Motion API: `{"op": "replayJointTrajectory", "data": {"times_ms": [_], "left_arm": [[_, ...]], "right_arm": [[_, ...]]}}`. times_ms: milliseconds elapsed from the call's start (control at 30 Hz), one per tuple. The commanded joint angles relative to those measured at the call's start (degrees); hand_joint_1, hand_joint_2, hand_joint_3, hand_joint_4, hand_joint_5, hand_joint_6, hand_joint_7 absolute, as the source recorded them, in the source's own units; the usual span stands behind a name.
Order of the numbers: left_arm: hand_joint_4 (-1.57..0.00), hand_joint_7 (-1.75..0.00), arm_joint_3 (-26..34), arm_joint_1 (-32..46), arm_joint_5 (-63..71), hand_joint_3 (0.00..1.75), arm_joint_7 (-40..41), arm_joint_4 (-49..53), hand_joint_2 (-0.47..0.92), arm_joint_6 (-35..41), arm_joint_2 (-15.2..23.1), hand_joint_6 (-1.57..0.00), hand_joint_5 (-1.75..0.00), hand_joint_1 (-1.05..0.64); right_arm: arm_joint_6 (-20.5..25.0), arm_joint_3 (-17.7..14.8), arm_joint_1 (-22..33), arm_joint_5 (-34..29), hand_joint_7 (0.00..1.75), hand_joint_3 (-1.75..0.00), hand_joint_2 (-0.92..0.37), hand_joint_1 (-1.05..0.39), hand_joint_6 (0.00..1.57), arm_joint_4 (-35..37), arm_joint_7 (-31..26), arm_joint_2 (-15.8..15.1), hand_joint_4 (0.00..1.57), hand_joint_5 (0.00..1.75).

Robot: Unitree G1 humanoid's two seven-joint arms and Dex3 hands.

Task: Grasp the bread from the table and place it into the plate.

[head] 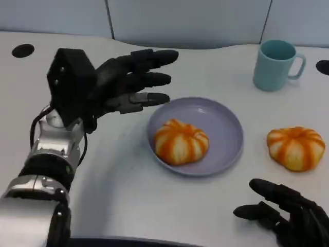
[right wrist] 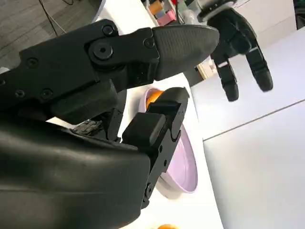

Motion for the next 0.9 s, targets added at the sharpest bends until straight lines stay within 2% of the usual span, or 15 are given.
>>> {"op": "replayJointTrajectory", "data": {"times_ms": [33,200,300,367,467,633,733,767,800,833,900], "left_arm": [[-0.13,-0.04,3.22,2.93,-4.80,0.06,-2.90,-3.49,0.91,1.85,0.48,-0.44,-0.80,-0.35],[-0.15,-0.05,5.54,7.19,-9.62,0.13,-4.27,-9.76,0.90,6.70,-0.13,-0.51,-1.04,-0.38],[-0.13,-0.04,6.79,10.04,-13.09,0.84,-5.50,-14.40,0.56,10.96,-0.35,-0.53,-1.20,-0.35],[-0.13,-0.04,7.18,12.18,-14.90,0.97,-5.94,-17.94,0.50,13.68,-0.23,-0.54,-1.21,-0.35],[-0.15,-0.04,7.62,15.50,-17.44,1.00,-5.55,-23.46,0.47,17.99,-0.34,-0.54,-1.22,-0.35],[-0.15,-0.06,7.66,22.54,-20.10,0.94,-2.31,-33.95,0.48,26.04,-0.48,-0.56,-1.28,-0.31],[-0.16,-0.12,7.41,26.62,-20.70,1.03,0.21,-39.77,0.48,29.39,-0.75,-0.57,-1.30,-0.27],[-0.15,-0.17,7.37,27.95,-20.94,1.05,0.74,-41.42,0.48,30.30,-0.85,-0.55,-1.31,-0.27],[-0.14,-0.32,7.32,28.83,-21.10,1.05,1.13,-42.61,0.49,30.98,-0.91,-0.48,-1.34,-0.26],[-0.13,-0.56,7.38,29.80,-21.48,1.05,1.41,-43.70,0.50,31.74,-1.07,-0.36,-1.35,-0.26],[-0.15,-0.74,7.26,32.11,-22.07,1.05,1.78,-45.87,0.52,32.93,-1.38,-0.29,-1.37,-0.23]], "right_arm": [[0.04,-0.47,0.56,-0.11,0.01,-0.27,-0.92,-0.77,0.95,0.64,-0.36,-0.93,0.67,0.85],[-0.19,-0.41,0.74,-0.51,0.01,-0.27,-0.92,-0.77,0.94,0.47,-0.76,-0.96,0.66,0.85],[0.06,-0.26,0.92,-0.66,0.00,-0.28,-0.92,-0.77,0.94,0.03,-1.12,-0.96,0.66,0.85],[0.06,-0.33,0.68,-0.48,0.00,-0.28,-0.92,-0.76,0.94,0.29,-0.89,-0.99,0.65,0.85],[0.55,-0.46,0.60,0.02,0.00,-0.28,-0.92,-0.76,0.94,0.25,-0.70,-0.89,0.65,0.86],[-0.32,-0.38,0.52,-0.60,0.00,-0.28,-0.92,-0.76,0.93,0.51,-1.14,-0.91,0.65,0.87],[-0.82,-0.45,0.42,-0.73,0.00,-0.29,-0.92,-0.76,0.92,0.82,-0.89,-1.03,0.64,0.87],[-1.03,-0.44,0.40,-0.84,0.00,-0.30,-0.92,-0.75,0.91,0.92,-0.89,-1.09,0.63,0.87],[-1.18,-0.43,0.38,-0.92,0.00,-0.30,-0.92,-0.75,0.91,0.99,-0.90,-1.12,0.63,0.87],[-1.31,-0.44,0.36,-0.94,0.00,-0.31,-0.92,-0.75,0.90,1.07,-0.89,-1.14,0.62,0.87],[-1.20,-0.48,0.20,-0.77,0.00,-0.31,-0.92,-0.75,0.90,1.23,-0.80,-1.18,0.62,0.87]]}}
